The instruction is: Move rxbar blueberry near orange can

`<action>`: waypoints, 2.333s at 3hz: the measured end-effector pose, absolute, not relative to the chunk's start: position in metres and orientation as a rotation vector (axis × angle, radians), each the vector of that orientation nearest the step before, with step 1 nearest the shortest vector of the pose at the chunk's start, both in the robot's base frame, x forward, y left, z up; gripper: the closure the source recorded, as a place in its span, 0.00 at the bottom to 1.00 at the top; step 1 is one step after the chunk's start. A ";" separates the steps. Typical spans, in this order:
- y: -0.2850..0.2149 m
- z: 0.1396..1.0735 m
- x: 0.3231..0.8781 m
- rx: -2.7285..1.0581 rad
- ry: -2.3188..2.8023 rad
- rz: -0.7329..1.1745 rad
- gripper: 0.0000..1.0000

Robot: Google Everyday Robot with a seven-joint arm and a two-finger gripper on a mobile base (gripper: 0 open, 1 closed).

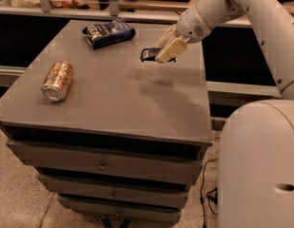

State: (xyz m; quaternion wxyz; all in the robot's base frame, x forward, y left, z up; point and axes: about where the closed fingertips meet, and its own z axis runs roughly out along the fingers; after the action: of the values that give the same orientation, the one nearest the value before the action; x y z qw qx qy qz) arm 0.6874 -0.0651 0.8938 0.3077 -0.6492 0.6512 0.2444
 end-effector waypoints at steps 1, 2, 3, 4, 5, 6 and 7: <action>-0.041 0.893 0.683 -1.670 1.702 0.658 1.00; -0.003 0.886 0.676 -1.606 1.724 0.627 1.00; 0.048 0.871 0.660 -1.596 1.713 0.670 1.00; 0.081 0.869 0.648 -1.617 1.678 0.715 1.00; 0.104 0.867 0.643 -1.640 1.654 0.746 1.00; 0.119 0.865 0.638 -1.657 1.633 0.780 1.00; 0.136 0.856 0.629 -1.672 1.617 0.855 0.98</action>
Offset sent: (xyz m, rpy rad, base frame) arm -0.0266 0.1075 -0.0287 0.0592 -0.0389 -0.1749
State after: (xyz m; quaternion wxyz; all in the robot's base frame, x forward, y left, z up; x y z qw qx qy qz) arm 0.6288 0.1365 0.8557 0.3256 -0.6380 0.6168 0.3263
